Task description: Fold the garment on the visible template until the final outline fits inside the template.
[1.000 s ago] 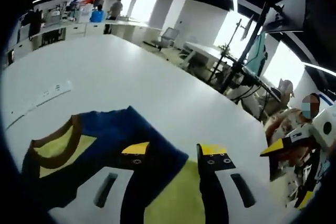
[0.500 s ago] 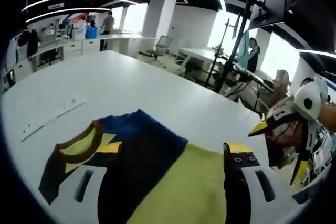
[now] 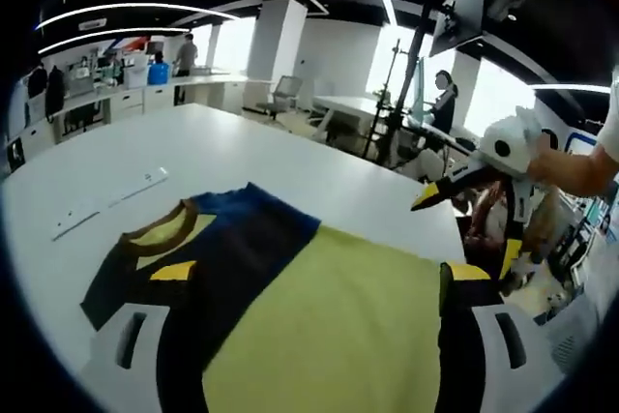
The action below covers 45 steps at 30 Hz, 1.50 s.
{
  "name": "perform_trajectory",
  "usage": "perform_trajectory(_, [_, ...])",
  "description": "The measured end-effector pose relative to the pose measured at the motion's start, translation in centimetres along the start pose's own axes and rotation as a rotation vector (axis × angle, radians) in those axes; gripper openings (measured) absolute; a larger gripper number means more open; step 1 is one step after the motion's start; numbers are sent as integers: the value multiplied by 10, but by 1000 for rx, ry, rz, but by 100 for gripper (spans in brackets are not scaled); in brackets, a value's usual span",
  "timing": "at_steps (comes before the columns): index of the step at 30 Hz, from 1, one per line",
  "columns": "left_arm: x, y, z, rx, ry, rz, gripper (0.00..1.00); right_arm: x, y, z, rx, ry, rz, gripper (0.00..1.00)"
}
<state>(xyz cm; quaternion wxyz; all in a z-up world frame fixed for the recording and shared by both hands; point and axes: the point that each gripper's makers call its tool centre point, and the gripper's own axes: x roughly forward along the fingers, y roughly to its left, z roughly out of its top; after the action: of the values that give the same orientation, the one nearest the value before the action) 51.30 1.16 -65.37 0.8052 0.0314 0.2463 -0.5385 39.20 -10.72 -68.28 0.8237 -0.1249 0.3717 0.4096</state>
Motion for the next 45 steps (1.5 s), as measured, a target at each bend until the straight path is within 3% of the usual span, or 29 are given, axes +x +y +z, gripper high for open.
perform_trajectory(3, [-18, -5, -19, 37, 34, 6, 99, 0, 2, -1, -13, 11, 6, 99])
perform_trajectory(8, [-41, -13, -44, 32, 76, 14, 99, 2, 7, -4, -29, 27, 22, 99])
perform_trajectory(19, [-73, -36, -78, -4, 99, 35, 99, 5, 16, -12, -74, 69, 59, 95])
perform_trajectory(24, [-87, -46, -100, 36, 154, 40, 98, 7, 22, -14, -82, 57, 79, 89])
perform_trajectory(28, [-99, -51, -122, 118, 231, 49, 90, 11, 26, -20, -102, 66, 79, 85])
perform_trajectory(33, [-107, -62, -142, 116, 294, 34, 83, 17, 30, -30, -118, 86, 84, 76])
perform_trajectory(45, [-115, -66, -164, 103, 343, 35, 63, 17, 32, -62, -142, 176, 84, 60])
